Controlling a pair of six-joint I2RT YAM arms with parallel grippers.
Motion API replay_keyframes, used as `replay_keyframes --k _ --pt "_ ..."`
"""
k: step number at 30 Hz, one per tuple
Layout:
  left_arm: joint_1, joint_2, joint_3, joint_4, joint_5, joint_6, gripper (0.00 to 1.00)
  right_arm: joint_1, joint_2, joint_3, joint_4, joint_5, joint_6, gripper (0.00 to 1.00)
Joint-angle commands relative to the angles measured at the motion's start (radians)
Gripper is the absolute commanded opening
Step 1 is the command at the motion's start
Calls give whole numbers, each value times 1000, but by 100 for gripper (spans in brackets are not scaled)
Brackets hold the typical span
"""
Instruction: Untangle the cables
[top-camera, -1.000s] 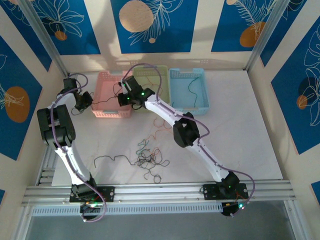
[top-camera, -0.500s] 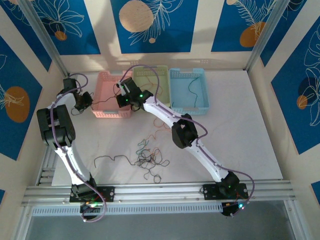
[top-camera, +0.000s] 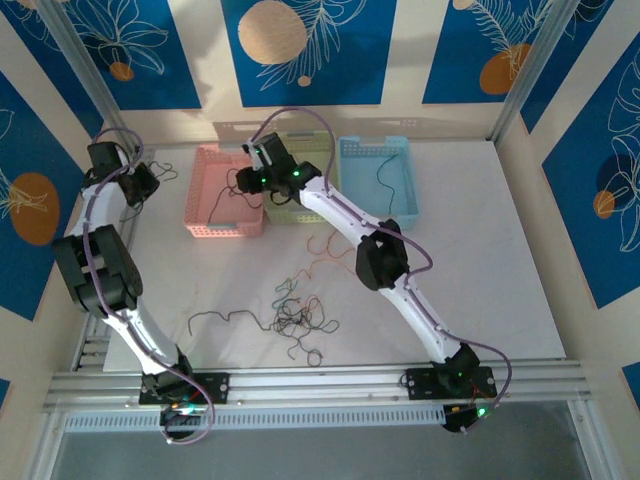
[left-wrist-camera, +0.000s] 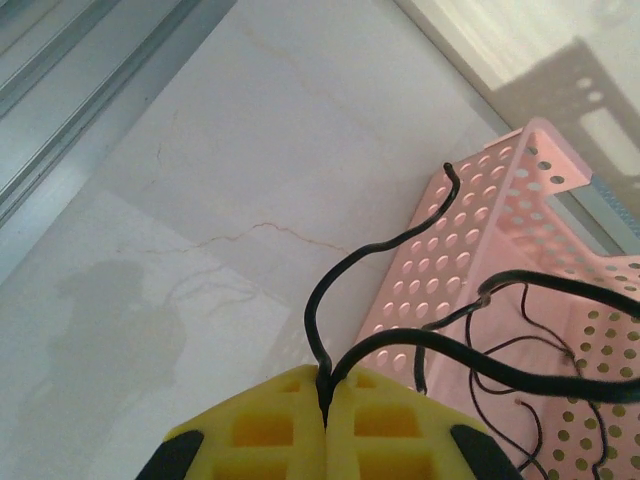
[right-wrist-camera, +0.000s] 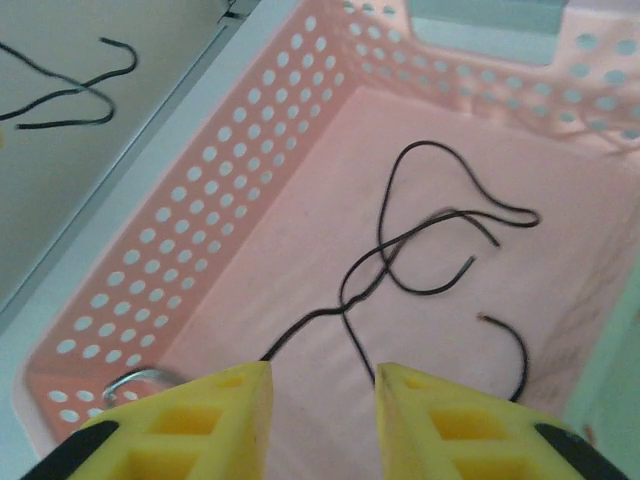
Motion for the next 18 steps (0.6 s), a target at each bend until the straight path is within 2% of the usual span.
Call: replay_keyframes --k 1,5,9,15,18 --pt "2 -16 -11 -8 23 -12 0 -22 -20 28 -5 -39 44 38" --pt "0 -31 -22 2 35 -22 0 -38 -3 56 -6 -121 74 40" --pt "-1 -65 -36 24 60 -41 0 -43 -26 74 -22 -142 76 40" --pt "-24 -152 -68 70 138 -63 0 -69 -145 44 -91 -174 89 40" --pt "-53 -196 -88 89 199 -64 0 -83 -248 -52 -134 -208 98 39"
